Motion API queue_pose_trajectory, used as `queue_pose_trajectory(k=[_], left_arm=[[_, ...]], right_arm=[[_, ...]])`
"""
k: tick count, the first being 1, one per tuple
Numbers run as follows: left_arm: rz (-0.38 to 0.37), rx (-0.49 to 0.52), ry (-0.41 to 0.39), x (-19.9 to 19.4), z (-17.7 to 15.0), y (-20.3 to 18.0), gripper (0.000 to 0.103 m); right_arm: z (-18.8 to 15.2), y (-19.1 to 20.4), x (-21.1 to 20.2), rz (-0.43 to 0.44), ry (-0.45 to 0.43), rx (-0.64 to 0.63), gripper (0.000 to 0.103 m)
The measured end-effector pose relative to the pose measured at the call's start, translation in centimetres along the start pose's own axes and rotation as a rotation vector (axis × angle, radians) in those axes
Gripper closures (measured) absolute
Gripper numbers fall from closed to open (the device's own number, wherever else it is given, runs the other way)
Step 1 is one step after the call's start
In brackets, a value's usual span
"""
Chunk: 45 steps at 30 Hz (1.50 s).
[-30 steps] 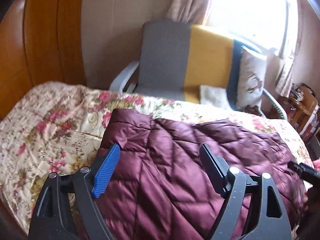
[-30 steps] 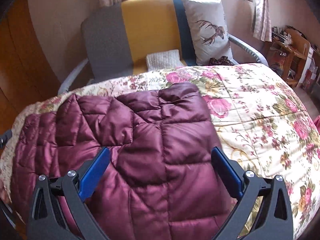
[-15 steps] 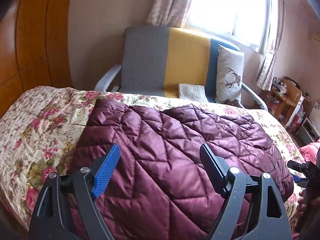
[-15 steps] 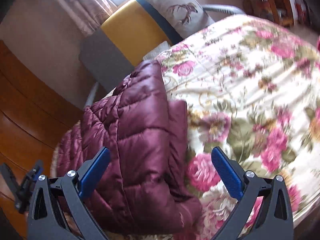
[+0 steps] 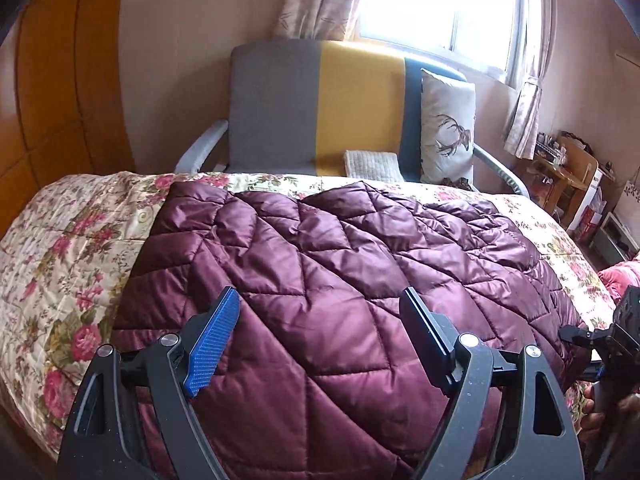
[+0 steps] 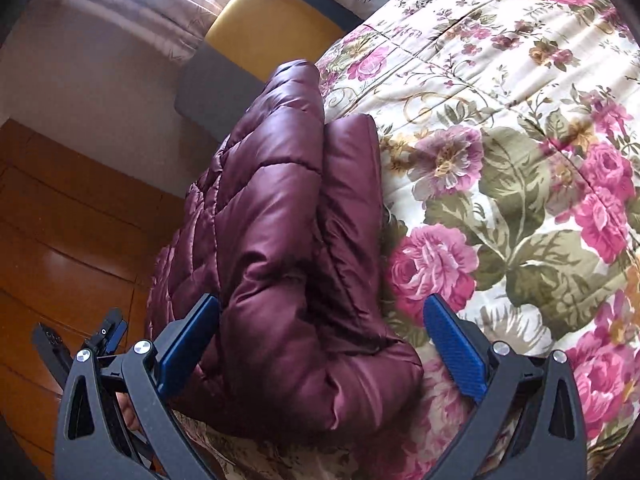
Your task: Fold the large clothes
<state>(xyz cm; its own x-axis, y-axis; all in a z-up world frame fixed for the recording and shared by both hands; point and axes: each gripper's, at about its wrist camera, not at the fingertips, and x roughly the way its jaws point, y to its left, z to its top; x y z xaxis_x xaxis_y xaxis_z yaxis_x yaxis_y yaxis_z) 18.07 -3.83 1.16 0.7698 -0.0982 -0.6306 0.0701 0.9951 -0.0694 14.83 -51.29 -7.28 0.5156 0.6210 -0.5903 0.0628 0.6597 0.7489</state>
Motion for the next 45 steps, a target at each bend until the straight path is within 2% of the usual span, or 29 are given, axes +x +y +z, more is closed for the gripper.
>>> queue_pose_trajectory(k=[11,13,17,27,28,35,38,41,45], left_arm=[[-0.008,0.01,0.032,1.6,-0.4,-0.5,0.022],[-0.009,0.01,0.038,1.8,-0.5,-0.6,0.022],[-0.024,0.002,0.073,2.9,-0.9,-0.4,0.031],[-0.035,0.002,0.093,5.0,-1.9,-0.1,0.032],[-0.036,0.004,0.093,5.1,-1.9,-0.1,0.032],[-0.054,0.009,0.096,5.8,-2.3,0.0,0.032],[-0.08,0.01,0.1,5.6,-2.4,0.2,0.032],[-0.124,0.005,0.107,5.1,-2.6,0.0,0.032],[-0.186,0.049,0.117,3.8,-3.3,-2.4,0.032]], right_arm=[[1.9,0.9,3.6,0.062,0.02,0.032,0.002],[2.0,0.8,3.8,0.072,0.019,0.038,0.002],[2.0,0.7,3.6,0.079,0.018,0.027,0.002],[2.1,0.4,3.6,0.076,0.018,0.037,0.002],[2.1,0.5,3.6,0.072,0.016,0.027,0.006],[1.8,3.1,1.5,0.028,-0.034,-0.061,0.053],[1.5,4.4,-0.1,0.032,-0.07,-0.093,0.062],[0.7,5.5,-2.1,0.037,-0.094,-0.144,0.067],[-0.9,4.4,-5.5,0.008,-0.118,-0.157,0.068]])
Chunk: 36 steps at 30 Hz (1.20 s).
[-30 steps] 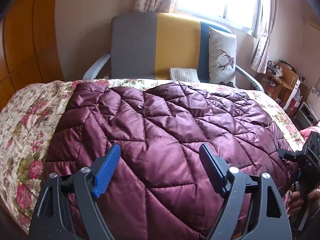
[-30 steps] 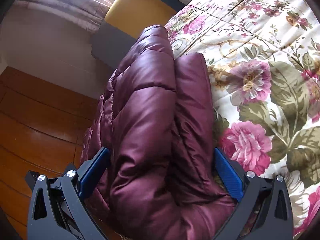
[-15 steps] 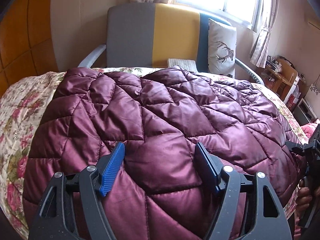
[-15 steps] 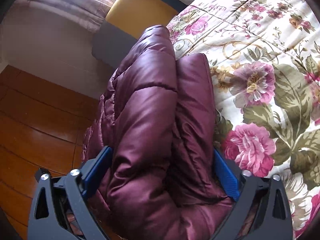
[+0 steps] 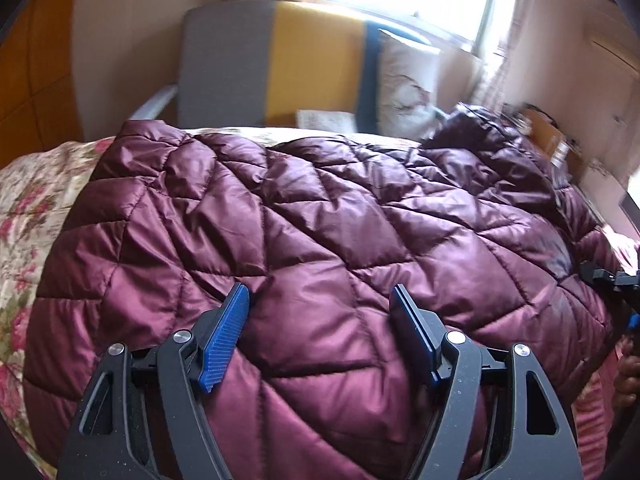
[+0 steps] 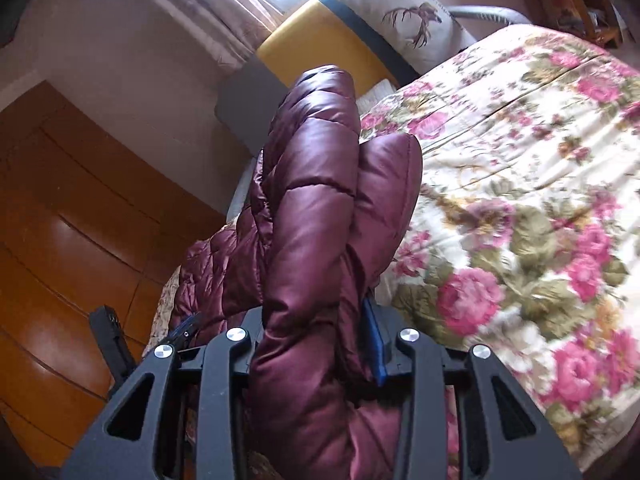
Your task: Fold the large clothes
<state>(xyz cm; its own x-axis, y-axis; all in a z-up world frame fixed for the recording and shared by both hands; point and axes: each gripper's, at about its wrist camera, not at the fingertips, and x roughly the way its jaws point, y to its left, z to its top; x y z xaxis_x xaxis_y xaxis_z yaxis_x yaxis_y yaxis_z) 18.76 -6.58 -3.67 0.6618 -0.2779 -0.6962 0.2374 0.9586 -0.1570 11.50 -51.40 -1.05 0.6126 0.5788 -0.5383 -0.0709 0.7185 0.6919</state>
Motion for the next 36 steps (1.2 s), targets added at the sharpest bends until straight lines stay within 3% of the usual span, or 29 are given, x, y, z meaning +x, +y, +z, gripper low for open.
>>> queue_pose_trajectory(k=[4,6,9,12,15,18,21,24,28,31,34,36], left_arm=[[-0.101,0.062,0.015,-0.8,-0.8,-2.7,0.032],[-0.144,0.042,0.016,-1.6,-0.4,-2.5,0.032],[-0.171,-0.01,-0.026,-3.1,0.8,-0.5,0.032],[-0.094,-0.031,-0.105,-4.2,2.1,2.6,0.032],[-0.026,-0.072,-0.114,-4.0,2.4,5.3,0.032],[0.035,-0.107,-0.083,-2.9,1.8,7.5,0.035],[0.088,-0.111,-0.049,-2.3,0.5,8.4,0.035],[0.17,-0.047,-0.024,-1.3,-1.1,8.4,0.035],[0.16,-0.11,-0.008,-1.1,-1.9,9.3,0.035],[0.171,-0.13,-0.019,-2.6,-1.2,9.1,0.035],[0.125,-0.158,-0.105,-5.5,-0.7,8.8,0.035],[0.062,-0.187,-0.132,-6.5,-0.6,8.4,0.035]], right_arm=[[-2.4,-4.5,-2.8,-0.062,-0.004,0.097,0.069],[-2.8,-5.3,-3.9,-0.078,-0.018,0.102,0.065],[-1.8,-5.0,-6.5,-0.132,-0.111,0.097,0.03],[-0.2,-3.1,-8.4,-0.183,-0.187,0.033,0.028],[0.4,0.8,-7.9,-0.205,-0.188,-0.086,0.029],[-0.2,5.3,-3.9,-0.231,-0.108,-0.221,0.029],[-2.2,8.5,1.8,-0.366,0.03,-0.388,0.031],[-4.1,8.6,5.3,-0.524,0.085,-0.493,0.032],[-2.9,6.7,7.0,-0.568,0.085,-0.412,0.029],[-2.1,7.4,4.1,-0.495,0.041,-0.369,0.028],[-0.8,5.8,-0.3,-0.489,-0.074,-0.276,0.004],[-1.1,3.2,-2.0,-0.437,-0.063,-0.172,0.002]])
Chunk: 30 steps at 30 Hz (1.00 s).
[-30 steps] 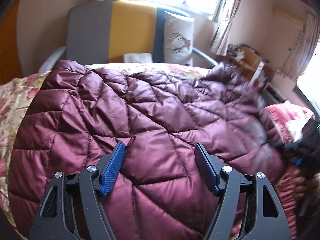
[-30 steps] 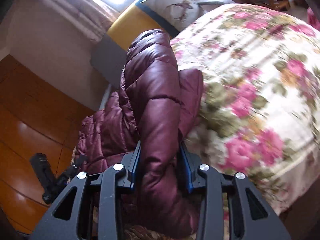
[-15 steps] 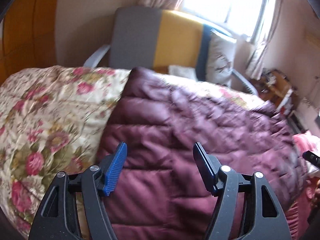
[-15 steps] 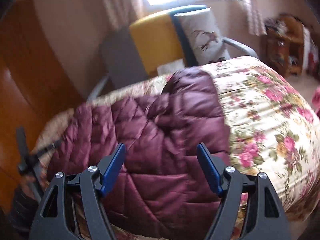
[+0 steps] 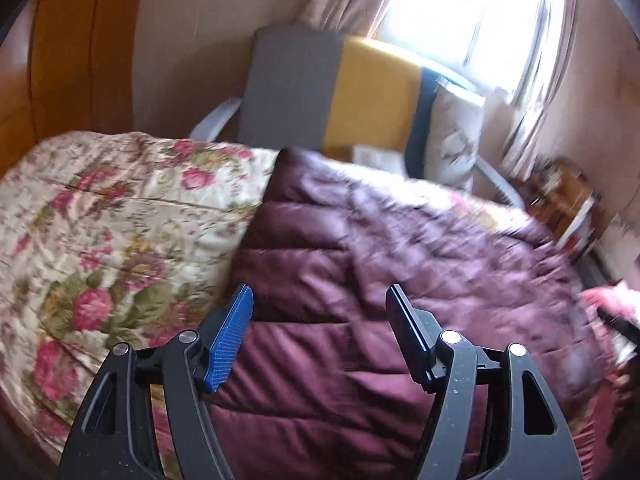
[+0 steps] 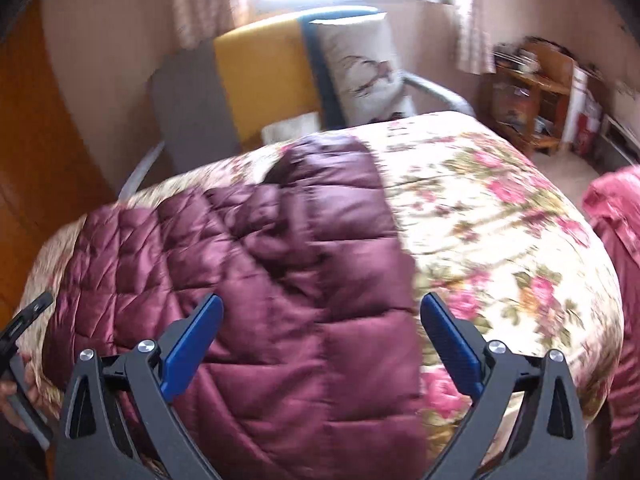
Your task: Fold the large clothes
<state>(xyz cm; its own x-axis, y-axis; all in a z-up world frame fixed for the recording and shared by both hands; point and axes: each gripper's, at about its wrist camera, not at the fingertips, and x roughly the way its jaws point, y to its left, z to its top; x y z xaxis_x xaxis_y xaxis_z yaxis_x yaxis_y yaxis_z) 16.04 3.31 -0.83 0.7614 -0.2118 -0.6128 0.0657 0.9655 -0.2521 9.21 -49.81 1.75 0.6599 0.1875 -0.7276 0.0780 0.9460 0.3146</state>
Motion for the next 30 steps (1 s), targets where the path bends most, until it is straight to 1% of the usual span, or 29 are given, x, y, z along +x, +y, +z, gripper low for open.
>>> queue_pose_trajectory(k=[3,4,6,7,8,10,12,13,14,15,16,17,20,23,24,26,27,30], left_arm=[[-0.076,0.011,0.017,0.1,-0.2,-1.8,0.035],[-0.096,0.034,0.026,0.4,-0.6,-2.9,0.035],[-0.109,0.085,0.063,1.4,-1.4,-4.9,0.038],[-0.118,0.11,0.097,2.3,-2.1,-5.8,0.043],[-0.114,0.121,0.117,3.0,-2.5,-6.3,0.043],[-0.087,0.14,0.114,3.7,-3.3,-6.8,0.043],[-0.089,0.141,0.116,3.9,-3.3,-6.8,0.043],[-0.094,0.14,0.118,4.1,-3.3,-6.8,0.043],[-0.098,0.14,0.121,4.2,-3.4,-6.7,0.043],[-0.099,0.139,0.126,4.6,-3.5,-6.6,0.043],[-0.097,0.143,0.127,4.8,-3.8,-6.6,0.043],[-0.091,0.148,0.125,4.9,-4.0,-6.6,0.043],[-0.099,0.14,0.126,5.1,-4.3,-6.3,0.043],[-0.127,0.117,0.131,5.2,-4.5,-5.7,0.043],[-0.139,0.105,0.133,5.2,-4.5,-5.4,0.043],[-0.151,0.094,0.133,5.3,-4.6,-5.1,0.043],[-0.16,0.085,0.132,5.3,-4.7,-4.9,0.043],[-0.193,0.04,0.134,5.2,-4.9,-4.0,0.043]], right_arm=[[-1.9,-4.0,1.3,0.105,0.097,0.176,0.002],[-3.0,-5.1,1.9,0.161,0.128,0.233,0.002],[-4.5,-6.8,3.0,0.259,0.154,0.336,0.002],[-5.3,-7.3,3.6,0.333,0.169,0.384,0.002],[-5.7,-7.5,4.1,0.377,0.175,0.418,0.002],[-6.1,-7.5,4.4,0.421,0.151,0.45,0.002],[-6.3,-7.0,4.6,0.435,0.153,0.457,0.002],[-6.2,-6.6,4.8,0.458,0.162,0.46,0.002],[-6.1,-6.1,4.8,0.476,0.171,0.454,0.004],[-5.8,-5.5,4.5,0.47,0.163,0.439,0.009],[-5.5,-5.0,4.2,0.474,0.151,0.43,0.022],[-5.3,-4.6,3.7,0.478,0.138,0.421,0.028],[-4.0,-2.9,1.9,0.475,0.103,0.366,0.038],[-2.1,-0.1,-0.5,0.468,0.06,0.287,0.045],[-1.8,0.9,-1.0,0.468,0.049,0.264,0.046],[-0.4,3.9,-2.5,0.471,0.02,0.181,0.049],[0.4,6.1,-3.5,0.474,0.003,0.122,0.049],[1.3,11.6,-4.8,0.491,-0.019,-0.013,0.051]])
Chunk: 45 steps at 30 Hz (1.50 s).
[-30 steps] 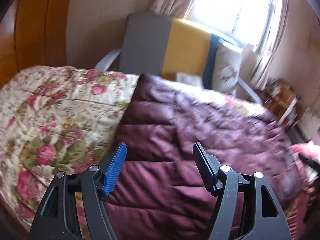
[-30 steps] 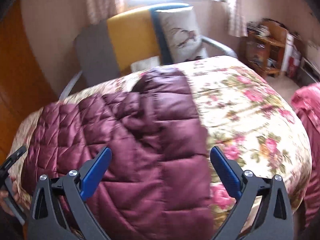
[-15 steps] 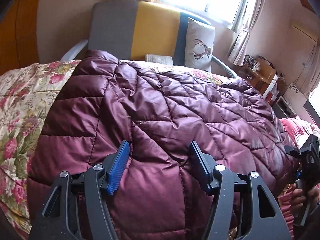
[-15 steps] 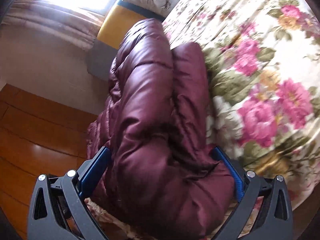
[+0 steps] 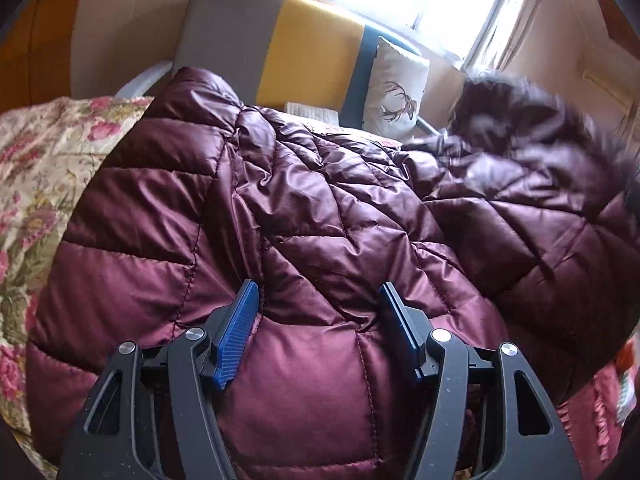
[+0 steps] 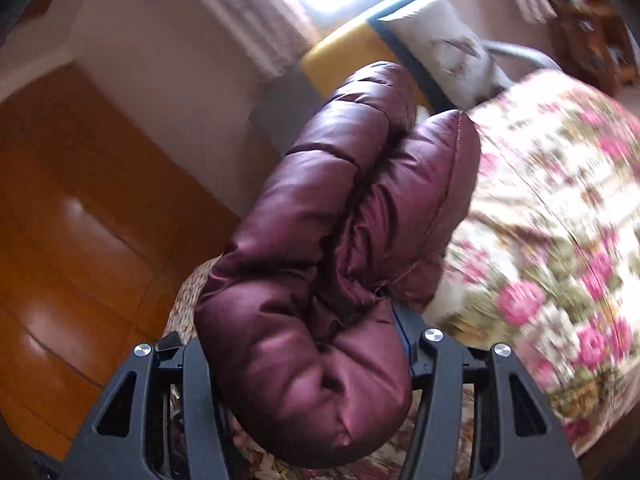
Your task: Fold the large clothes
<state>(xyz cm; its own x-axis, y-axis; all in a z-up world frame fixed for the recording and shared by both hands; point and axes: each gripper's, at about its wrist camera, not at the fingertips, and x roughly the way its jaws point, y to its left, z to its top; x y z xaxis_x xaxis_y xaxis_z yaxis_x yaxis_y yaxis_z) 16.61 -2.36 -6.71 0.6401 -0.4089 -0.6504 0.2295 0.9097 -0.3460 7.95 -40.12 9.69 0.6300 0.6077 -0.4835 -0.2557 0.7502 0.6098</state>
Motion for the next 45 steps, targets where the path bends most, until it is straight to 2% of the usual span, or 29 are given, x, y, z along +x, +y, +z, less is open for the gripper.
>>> queue_pose_trajectory(k=[4,7,9,12,14,16,18,20,23,25,28,31,34,36,37,38,39,40,42,44,45], left_arm=[[-0.034,-0.032,-0.004,0.0,-0.1,0.9,0.042],[-0.058,-0.052,-0.007,-0.1,-0.2,1.1,0.042],[-0.076,-0.057,-0.012,-0.4,-0.2,1.3,0.043],[-0.13,-0.085,-0.015,-1.9,0.0,2.4,0.052],[-0.196,-0.147,-0.024,-3.9,0.2,4.4,0.053],[-0.195,-0.188,-0.07,-6.7,0.2,6.6,0.053],[-0.172,-0.22,-0.121,-9.2,0.4,8.8,0.053],[-0.191,-0.265,-0.162,-11.6,1.0,11.4,0.053],[-0.218,-0.265,-0.219,-14.2,2.4,13.3,0.053],[-0.277,-0.257,-0.228,-15.0,3.6,13.6,0.053],[-0.303,-0.206,-0.211,-14.8,5.6,13.0,0.052],[-0.319,-0.143,-0.168,-13.8,7.5,11.8,0.051],[-0.307,-0.079,-0.11,-12.5,8.8,9.8,0.038],[-0.29,-0.044,-0.065,-11.2,9.2,8.6,0.038],[-0.288,-0.011,-0.024,-10.3,9.4,7.7,0.041],[-0.253,0.014,-0.007,-9.8,9.2,6.9,0.058],[-0.201,0.04,0.002,-9.1,9.3,6.5,0.064],[-0.198,0.053,0.006,-8.7,9.4,6.5,0.071],[-0.203,0.024,0.014,-8.5,9.7,6.8,0.076],[-0.196,0.037,0.015,-8.9,9.4,6.5,0.077],[-0.191,0.047,0.02,-9.0,9.2,6.4,0.077]], right_arm=[[-0.2,7.1,4.6,0.006,0.061,-0.189,0.051],[-1.9,10.9,8.4,-0.034,0.12,-0.321,0.052],[-3.1,12.2,10.5,-0.068,0.152,-0.381,0.052],[-4.7,14.0,12.8,-0.114,0.186,-0.484,0.053],[-5.8,15.3,13.6,-0.144,0.194,-0.564,0.053],[-7.0,16.5,14.2,-0.174,0.197,-0.642,0.053],[-8.8,17.3,14.6,-0.203,0.197,-0.724,0.053],[-11.2,18.5,15.6,-0.237,0.2,-0.839,0.052],[-15.8,19.7,17.8,-0.292,0.195,-1.053,0.052],[-18.4,20.9,19.0,-0.307,0.187,-1.158,0.052],[-21.1,21.5,20.0,-0.319,0.152,-1.282,0.052],[-22.7,21.5,20.7,-0.314,0.132,-1.352,0.052],[-23.1,21.8,21.1,-0.299,0.117,-1.375,0.052],[-23.4,21.7,21.0,-0.291,0.107,-1.386,0.052],[-23.5,21.6,21.1,-0.289,0.101,-1.387,0.052],[-23.3,21.5,21.1,-0.288,0.096,-1.381,0.052],[-23.1,21.3,21.1,-0.287,0.092,-1.37,0.052],[-22.5,21.1,21.0,-0.278,0.087,-1.345,0.052],[-21.7,20.9,19.8,-0.221,0.079,-1.318,0.045],[-20.7,20.9,18.3,-0.111,0.115,-1.258,0.026],[-19.7,20.8,17.4,-0.049,0.143,-1.204,0.025]])
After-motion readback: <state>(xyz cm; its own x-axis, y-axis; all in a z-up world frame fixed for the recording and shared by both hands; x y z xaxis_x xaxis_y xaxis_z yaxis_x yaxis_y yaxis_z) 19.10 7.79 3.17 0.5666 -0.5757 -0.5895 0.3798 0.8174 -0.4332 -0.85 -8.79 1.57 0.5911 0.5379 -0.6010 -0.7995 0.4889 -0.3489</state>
